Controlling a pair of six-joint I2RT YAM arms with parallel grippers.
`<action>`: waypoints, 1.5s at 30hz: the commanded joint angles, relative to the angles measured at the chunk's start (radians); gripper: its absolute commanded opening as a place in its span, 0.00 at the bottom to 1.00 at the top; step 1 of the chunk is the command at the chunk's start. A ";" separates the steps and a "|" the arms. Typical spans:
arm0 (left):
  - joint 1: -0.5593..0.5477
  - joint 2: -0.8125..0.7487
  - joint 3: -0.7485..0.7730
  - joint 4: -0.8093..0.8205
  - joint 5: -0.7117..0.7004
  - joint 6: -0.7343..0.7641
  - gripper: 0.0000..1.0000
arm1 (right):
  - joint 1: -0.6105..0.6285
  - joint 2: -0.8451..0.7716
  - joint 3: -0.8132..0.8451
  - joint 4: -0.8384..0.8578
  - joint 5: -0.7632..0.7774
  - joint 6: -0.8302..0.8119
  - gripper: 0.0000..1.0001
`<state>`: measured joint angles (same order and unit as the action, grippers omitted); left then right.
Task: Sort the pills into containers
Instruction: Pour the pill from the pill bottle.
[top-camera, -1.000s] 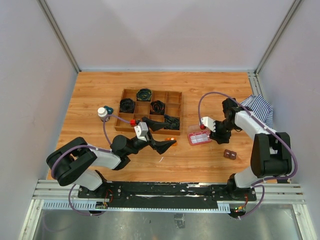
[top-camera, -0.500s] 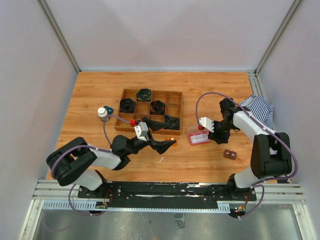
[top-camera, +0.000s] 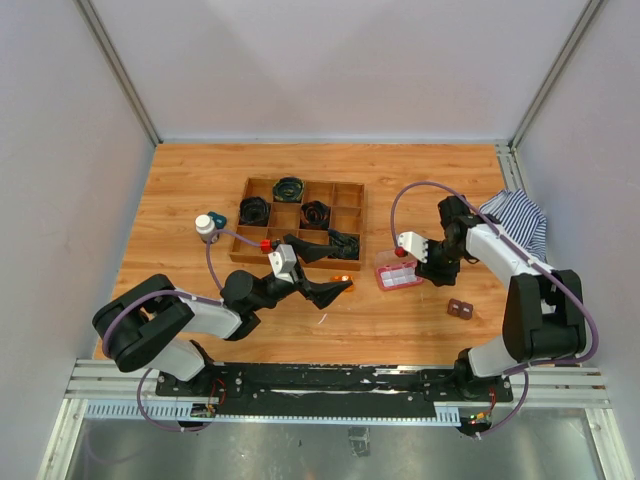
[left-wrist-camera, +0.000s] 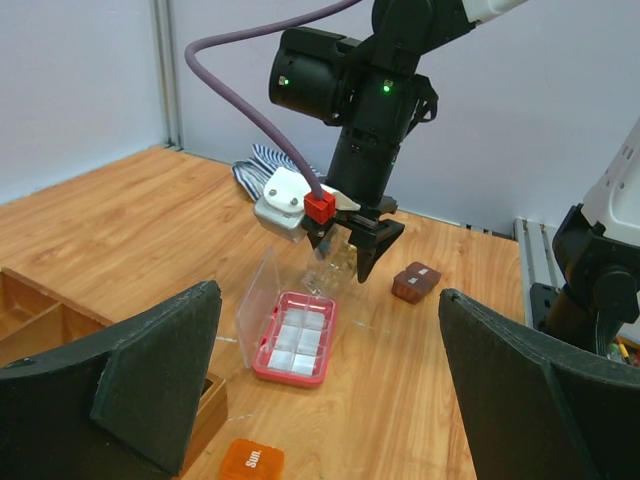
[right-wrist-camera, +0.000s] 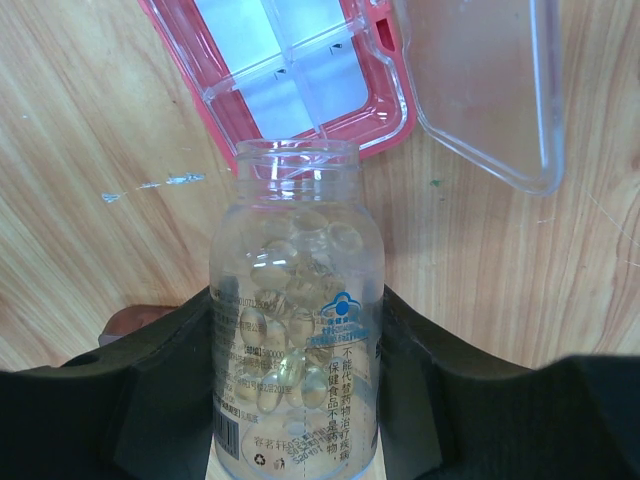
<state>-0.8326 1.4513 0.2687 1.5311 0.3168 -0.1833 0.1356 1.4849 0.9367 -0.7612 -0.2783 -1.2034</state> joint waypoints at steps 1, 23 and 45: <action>0.003 0.009 -0.006 0.204 0.012 0.015 0.99 | 0.018 -0.029 -0.010 -0.016 0.003 0.016 0.01; 0.003 0.011 -0.007 0.207 0.016 0.016 0.99 | 0.048 -0.040 -0.019 -0.013 0.027 0.056 0.01; 0.003 0.010 -0.008 0.208 0.019 0.018 0.99 | 0.012 -0.036 -0.056 0.046 -0.024 0.088 0.01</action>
<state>-0.8326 1.4544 0.2684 1.5314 0.3271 -0.1833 0.1673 1.4567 0.8963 -0.7071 -0.2329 -1.1370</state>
